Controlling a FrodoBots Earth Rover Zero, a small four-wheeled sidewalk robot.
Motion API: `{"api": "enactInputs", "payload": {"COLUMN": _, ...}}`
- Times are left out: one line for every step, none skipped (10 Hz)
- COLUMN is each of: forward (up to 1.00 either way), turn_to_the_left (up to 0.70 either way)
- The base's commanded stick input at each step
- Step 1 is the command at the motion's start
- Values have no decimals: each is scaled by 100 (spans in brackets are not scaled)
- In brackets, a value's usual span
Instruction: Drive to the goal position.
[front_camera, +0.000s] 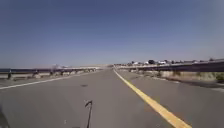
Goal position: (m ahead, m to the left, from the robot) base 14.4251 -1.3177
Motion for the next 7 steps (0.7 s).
{"api": "enactInputs", "payload": {"forward": 100, "turn_to_the_left": 0}}
{"api": "enactInputs", "payload": {"forward": 100, "turn_to_the_left": 0}}
{"api": "enactInputs", "payload": {"forward": 100, "turn_to_the_left": 0}}
{"api": "enactInputs", "payload": {"forward": 100, "turn_to_the_left": 0}}
{"api": "enactInputs", "payload": {"forward": 100, "turn_to_the_left": 0}}
{"api": "enactInputs", "payload": {"forward": 100, "turn_to_the_left": 0}}
{"api": "enactInputs", "payload": {"forward": 100, "turn_to_the_left": 0}}
